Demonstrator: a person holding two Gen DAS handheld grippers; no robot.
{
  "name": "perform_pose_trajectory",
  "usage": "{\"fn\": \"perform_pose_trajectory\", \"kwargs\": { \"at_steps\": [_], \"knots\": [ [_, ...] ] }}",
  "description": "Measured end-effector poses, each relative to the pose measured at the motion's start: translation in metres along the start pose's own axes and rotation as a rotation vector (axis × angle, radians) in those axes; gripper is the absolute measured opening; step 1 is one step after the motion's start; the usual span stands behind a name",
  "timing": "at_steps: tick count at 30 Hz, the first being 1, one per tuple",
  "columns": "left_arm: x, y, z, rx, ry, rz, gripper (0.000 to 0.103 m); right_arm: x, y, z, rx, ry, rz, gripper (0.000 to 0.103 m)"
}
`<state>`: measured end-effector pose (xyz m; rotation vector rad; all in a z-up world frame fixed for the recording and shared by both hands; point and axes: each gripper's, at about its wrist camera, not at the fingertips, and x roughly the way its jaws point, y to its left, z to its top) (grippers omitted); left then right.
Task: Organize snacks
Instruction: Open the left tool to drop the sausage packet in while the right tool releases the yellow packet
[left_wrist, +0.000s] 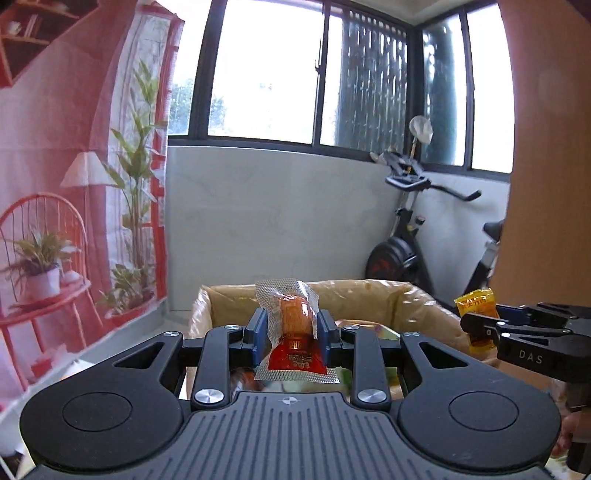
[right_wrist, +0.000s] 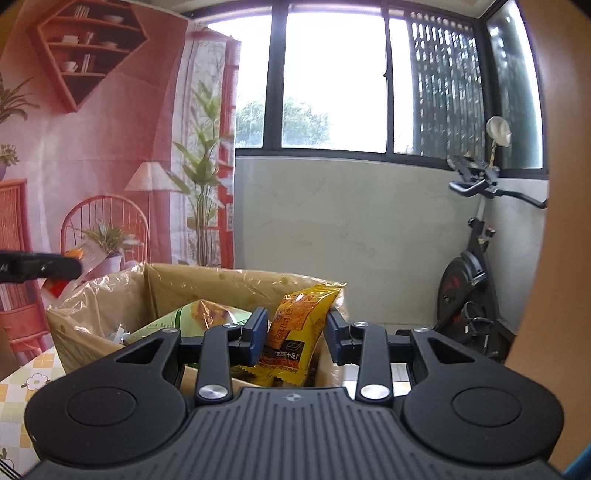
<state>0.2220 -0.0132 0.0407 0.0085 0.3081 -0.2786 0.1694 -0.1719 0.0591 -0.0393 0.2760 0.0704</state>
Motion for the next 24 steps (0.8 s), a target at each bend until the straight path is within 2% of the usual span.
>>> {"fn": "perform_pose_trajectory", "kwargs": {
  "at_steps": [7,17,19,20,24],
  "knots": [
    [0.028,0.012,0.0,-0.005,0.064,0.037,0.031,0.037,-0.003,-0.004,0.04,0.068,0.005,0.036],
    [0.041,0.018,-0.003,0.005,0.131,0.032,0.031,0.052,-0.006,-0.006,0.038,0.129,0.011,0.036],
    [0.038,0.021,-0.002,-0.004,0.148,0.013,0.038,0.052,-0.006,-0.007,0.042,0.14,0.008,0.037],
    [0.038,0.023,-0.001,-0.01,0.151,0.007,0.047,0.051,-0.007,-0.007,0.044,0.142,0.003,0.037],
    [0.028,0.025,0.0,-0.01,0.136,0.001,0.063,0.045,-0.006,-0.004,0.045,0.145,0.003,0.04]
  ]
}}
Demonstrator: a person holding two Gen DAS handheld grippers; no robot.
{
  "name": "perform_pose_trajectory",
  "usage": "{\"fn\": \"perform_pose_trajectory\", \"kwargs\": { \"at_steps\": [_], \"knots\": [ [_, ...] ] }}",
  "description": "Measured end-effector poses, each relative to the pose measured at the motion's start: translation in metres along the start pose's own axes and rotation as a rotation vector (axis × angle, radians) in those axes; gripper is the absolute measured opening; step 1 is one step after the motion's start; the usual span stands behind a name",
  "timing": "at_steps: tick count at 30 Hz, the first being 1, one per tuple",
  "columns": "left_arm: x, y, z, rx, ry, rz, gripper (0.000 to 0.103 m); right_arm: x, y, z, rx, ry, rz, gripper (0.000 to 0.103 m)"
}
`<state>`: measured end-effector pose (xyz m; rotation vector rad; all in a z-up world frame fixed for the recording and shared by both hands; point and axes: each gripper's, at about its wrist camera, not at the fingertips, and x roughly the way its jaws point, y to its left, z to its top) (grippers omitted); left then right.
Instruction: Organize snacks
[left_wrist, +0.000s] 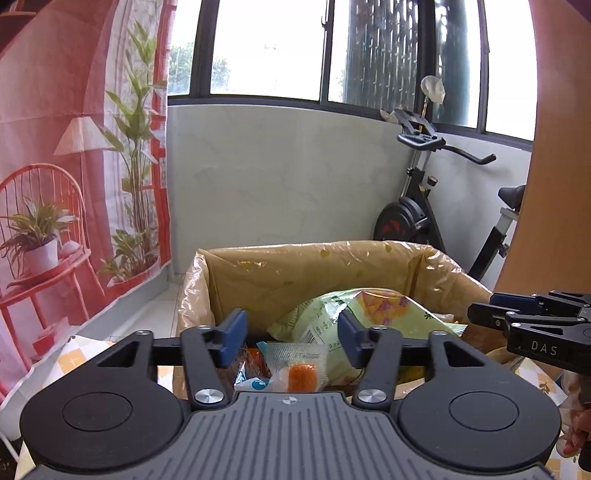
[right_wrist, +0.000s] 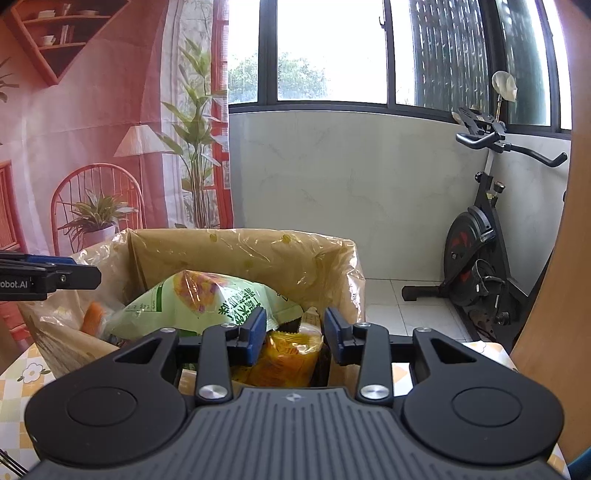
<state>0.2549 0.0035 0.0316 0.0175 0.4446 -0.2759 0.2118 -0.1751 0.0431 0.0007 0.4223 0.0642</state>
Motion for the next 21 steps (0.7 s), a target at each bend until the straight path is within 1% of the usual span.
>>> {"fn": "perform_pose_trajectory", "kwargs": {
  "at_steps": [1,3,5,7,9,10,11,13,15,17,18,20,21],
  "knots": [
    [-0.003,0.0,0.0,0.002,-0.003,-0.001,0.065,-0.002,0.001,0.001,-0.002,-0.001,-0.001,0.041],
    [-0.008,-0.002,0.001,0.009,-0.002,0.006,0.081,-0.007,0.003,0.002,-0.008,-0.004,-0.002,0.048],
    [-0.013,-0.007,0.002,0.018,0.004,0.036,0.089,-0.013,0.006,0.004,-0.012,-0.009,-0.005,0.055],
    [-0.021,-0.009,0.003,0.035,-0.002,0.038,0.089,-0.02,0.008,0.005,-0.012,-0.017,-0.005,0.06],
    [-0.029,-0.01,0.003,0.044,-0.008,0.043,0.093,-0.029,0.009,0.007,-0.008,-0.025,-0.003,0.071],
    [-0.033,-0.01,0.004,0.045,-0.011,0.055,0.094,-0.033,0.01,0.008,-0.005,-0.03,-0.002,0.075],
    [-0.038,-0.011,0.004,0.045,-0.017,0.068,0.094,-0.038,0.01,0.009,-0.002,-0.035,0.0,0.081],
    [-0.045,-0.011,0.005,0.045,-0.028,0.081,0.094,-0.048,0.012,0.01,0.002,-0.049,0.004,0.086],
    [-0.055,-0.011,0.005,0.038,-0.039,0.081,0.095,-0.058,0.013,0.012,0.008,-0.058,0.006,0.095],
    [-0.065,-0.011,0.004,0.023,-0.045,0.08,0.095,-0.069,0.015,0.013,0.012,-0.074,0.009,0.098],
    [-0.069,-0.011,0.004,0.015,-0.047,0.081,0.095,-0.075,0.017,0.014,0.014,-0.082,0.014,0.102],
    [-0.079,-0.01,0.004,0.003,-0.052,0.09,0.095,-0.086,0.021,0.016,0.016,-0.098,0.02,0.103],
    [-0.084,-0.01,0.004,0.001,-0.055,0.107,0.095,-0.092,0.023,0.017,0.016,-0.108,0.02,0.103]
  ]
}}
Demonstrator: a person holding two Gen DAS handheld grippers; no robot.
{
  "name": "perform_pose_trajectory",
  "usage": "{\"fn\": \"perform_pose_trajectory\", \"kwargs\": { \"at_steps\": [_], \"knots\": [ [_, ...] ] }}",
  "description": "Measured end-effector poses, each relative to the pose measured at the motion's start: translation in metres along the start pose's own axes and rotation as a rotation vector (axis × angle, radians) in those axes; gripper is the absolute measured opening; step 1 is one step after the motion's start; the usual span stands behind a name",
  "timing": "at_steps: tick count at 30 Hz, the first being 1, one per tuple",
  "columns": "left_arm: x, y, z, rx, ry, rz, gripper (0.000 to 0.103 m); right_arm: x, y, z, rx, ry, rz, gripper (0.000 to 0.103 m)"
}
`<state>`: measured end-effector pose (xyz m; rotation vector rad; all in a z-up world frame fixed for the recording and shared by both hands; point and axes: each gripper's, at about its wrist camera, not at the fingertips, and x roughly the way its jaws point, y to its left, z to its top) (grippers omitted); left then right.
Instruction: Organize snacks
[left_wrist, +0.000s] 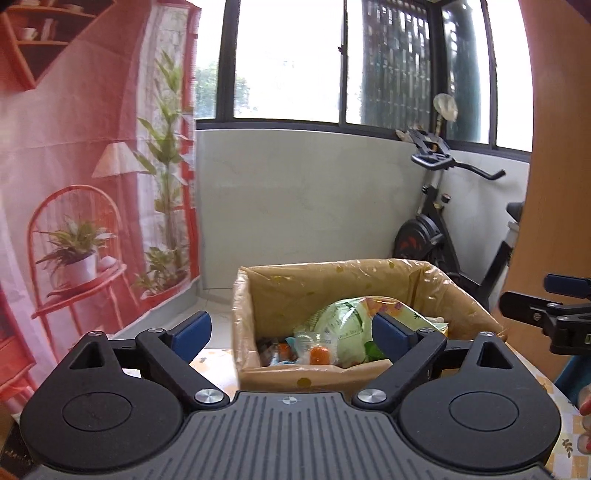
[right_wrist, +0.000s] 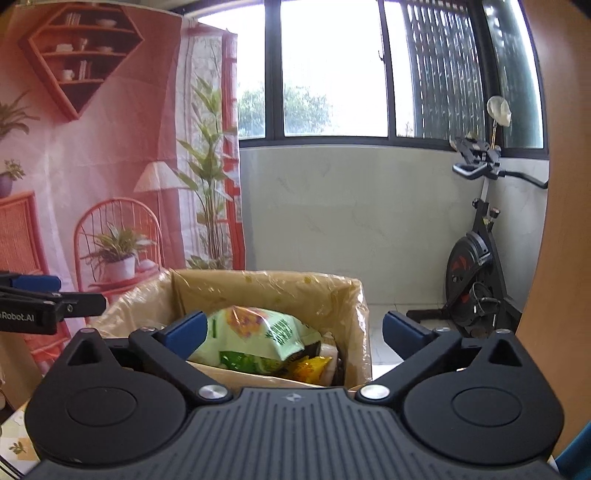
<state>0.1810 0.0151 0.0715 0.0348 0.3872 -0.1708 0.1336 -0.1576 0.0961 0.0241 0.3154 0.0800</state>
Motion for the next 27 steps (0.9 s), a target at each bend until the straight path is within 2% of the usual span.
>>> {"fn": "perform_pose_trajectory", "kwargs": {
  "at_steps": [6,12,16,21,27],
  "knots": [
    [-0.039,-0.004,0.006,0.036,-0.045,0.086,0.095,-0.033,0.011,0.006,0.039,-0.023,0.023,0.103],
    [-0.085,-0.002,0.013,0.019,-0.057,0.095,0.095,-0.07,0.023,0.016,0.064,-0.052,0.036,0.103],
    [-0.113,0.0,0.013,0.0,-0.046,0.117,0.095,-0.099,0.031,0.021,0.069,-0.076,-0.001,0.103],
    [-0.141,-0.006,0.009,0.024,-0.063,0.136,0.095,-0.136,0.044,0.02,0.084,-0.126,0.01,0.103],
    [-0.153,-0.008,0.004,0.019,-0.063,0.117,0.095,-0.155,0.06,0.018,0.053,-0.117,0.027,0.103]
  ]
}}
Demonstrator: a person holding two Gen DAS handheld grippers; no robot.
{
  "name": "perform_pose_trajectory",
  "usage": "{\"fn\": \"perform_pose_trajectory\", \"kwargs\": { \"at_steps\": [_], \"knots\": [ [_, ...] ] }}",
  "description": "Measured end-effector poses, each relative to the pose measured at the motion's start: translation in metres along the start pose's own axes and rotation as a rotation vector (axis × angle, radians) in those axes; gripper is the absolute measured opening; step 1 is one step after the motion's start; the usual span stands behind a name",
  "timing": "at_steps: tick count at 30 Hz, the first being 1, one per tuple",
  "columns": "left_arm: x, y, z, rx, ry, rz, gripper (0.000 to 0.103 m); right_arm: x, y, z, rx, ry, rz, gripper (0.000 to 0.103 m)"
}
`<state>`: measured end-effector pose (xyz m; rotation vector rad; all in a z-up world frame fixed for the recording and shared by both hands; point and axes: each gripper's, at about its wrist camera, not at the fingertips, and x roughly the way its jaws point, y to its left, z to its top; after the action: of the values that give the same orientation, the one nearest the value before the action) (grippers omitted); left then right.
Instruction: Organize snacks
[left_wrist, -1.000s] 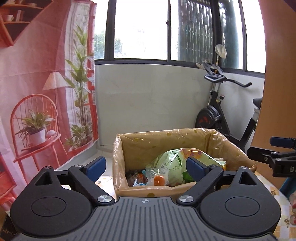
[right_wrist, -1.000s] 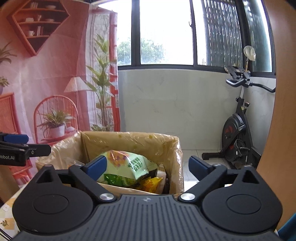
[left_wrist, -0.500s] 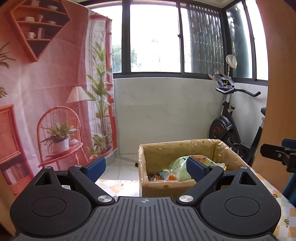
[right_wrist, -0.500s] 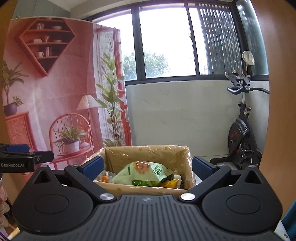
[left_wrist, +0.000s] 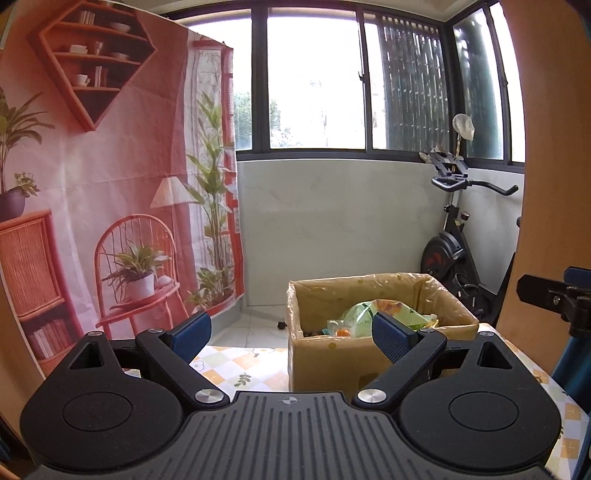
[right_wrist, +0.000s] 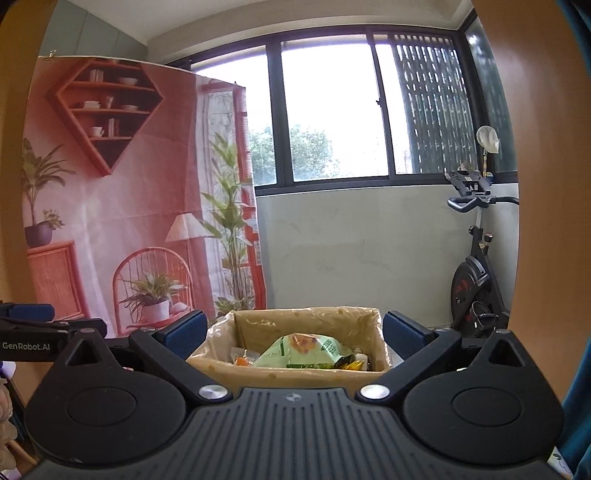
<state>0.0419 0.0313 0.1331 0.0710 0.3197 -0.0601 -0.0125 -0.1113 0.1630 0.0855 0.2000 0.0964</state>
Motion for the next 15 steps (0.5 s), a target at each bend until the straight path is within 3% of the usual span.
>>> {"fn": "perform_pose_trajectory", "kwargs": {
  "at_steps": [15],
  "knots": [
    [0.0042,0.0081,-0.0013,-0.027,0.013,0.011,0.095,0.0012,0.0044,-0.0029,-0.016,0.024,-0.01,0.103]
  ]
}}
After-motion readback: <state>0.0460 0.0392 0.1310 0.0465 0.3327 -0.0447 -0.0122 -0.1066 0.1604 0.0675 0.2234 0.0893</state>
